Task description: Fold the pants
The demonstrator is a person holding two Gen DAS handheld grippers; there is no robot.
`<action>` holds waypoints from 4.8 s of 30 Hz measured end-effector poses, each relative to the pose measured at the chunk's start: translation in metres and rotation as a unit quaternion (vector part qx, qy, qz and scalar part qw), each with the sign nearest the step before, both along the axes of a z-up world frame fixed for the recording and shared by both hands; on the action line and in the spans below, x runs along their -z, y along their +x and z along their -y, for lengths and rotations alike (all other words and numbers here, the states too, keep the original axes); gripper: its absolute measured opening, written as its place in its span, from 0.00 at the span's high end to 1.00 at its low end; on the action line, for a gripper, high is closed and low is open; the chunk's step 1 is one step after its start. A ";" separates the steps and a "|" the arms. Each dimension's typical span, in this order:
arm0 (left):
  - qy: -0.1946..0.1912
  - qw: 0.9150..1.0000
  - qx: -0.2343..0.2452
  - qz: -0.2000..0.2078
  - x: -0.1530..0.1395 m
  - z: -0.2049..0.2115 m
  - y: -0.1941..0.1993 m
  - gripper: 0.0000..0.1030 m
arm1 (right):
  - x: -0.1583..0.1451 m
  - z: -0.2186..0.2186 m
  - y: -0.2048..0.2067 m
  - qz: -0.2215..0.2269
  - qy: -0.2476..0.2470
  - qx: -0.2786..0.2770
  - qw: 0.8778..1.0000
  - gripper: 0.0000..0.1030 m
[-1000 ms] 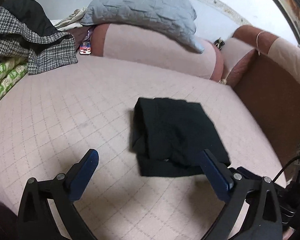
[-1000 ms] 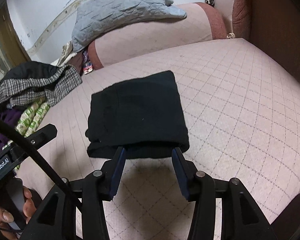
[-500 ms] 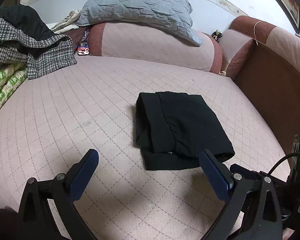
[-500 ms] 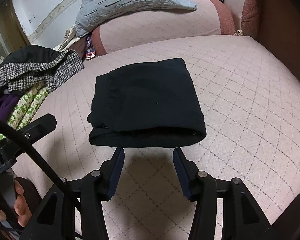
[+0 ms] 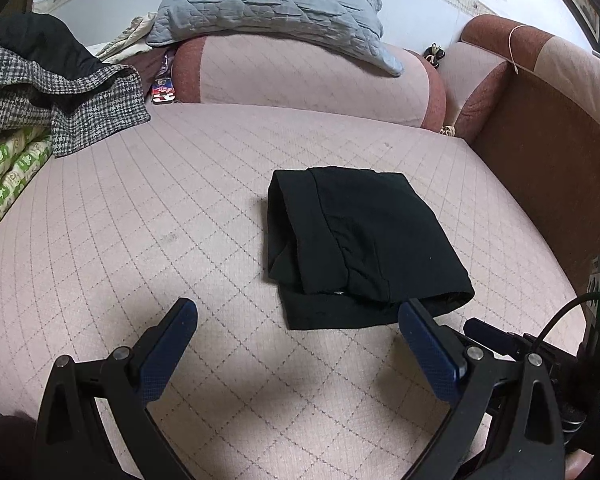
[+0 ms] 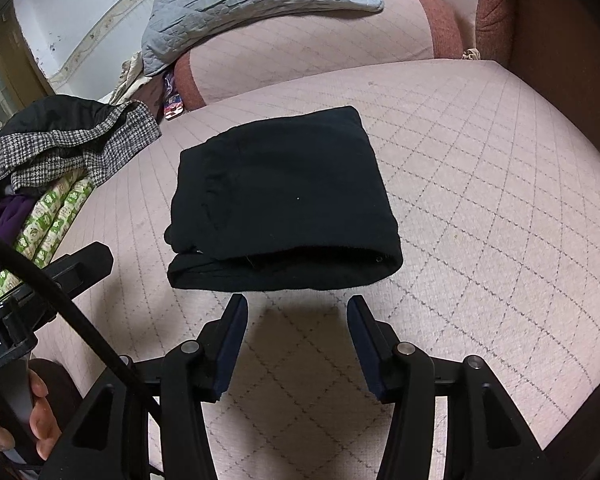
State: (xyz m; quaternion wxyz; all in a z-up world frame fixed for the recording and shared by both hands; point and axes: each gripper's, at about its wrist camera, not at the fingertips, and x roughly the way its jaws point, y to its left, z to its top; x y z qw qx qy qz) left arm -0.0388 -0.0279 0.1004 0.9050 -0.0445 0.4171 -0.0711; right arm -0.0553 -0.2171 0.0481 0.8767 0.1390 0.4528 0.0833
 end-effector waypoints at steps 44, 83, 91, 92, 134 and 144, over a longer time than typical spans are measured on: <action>-0.038 0.997 -0.015 -0.058 0.014 -0.018 0.034 0.02 | -0.025 0.067 0.013 0.051 0.037 0.041 0.997 0.41; -0.246 0.960 0.043 -0.126 0.050 0.004 0.180 0.60 | -0.024 0.048 0.161 0.002 0.181 -0.036 0.983 0.82; -0.198 0.967 0.012 -0.162 0.072 0.013 0.209 0.57 | 0.005 0.070 0.180 -0.045 0.100 0.018 0.994 0.69; -0.216 0.961 0.014 -0.171 0.075 0.010 0.209 0.56 | 0.014 0.074 0.179 -0.058 0.082 0.032 0.994 0.64; -0.034 0.999 -0.016 -0.023 -0.027 -0.004 0.021 0.25 | -0.019 0.046 -0.006 0.032 0.068 0.065 0.995 0.45; -0.001 0.999 0.009 0.039 -0.056 0.008 -0.009 0.23 | -0.023 0.024 -0.030 0.020 0.035 0.052 0.998 0.41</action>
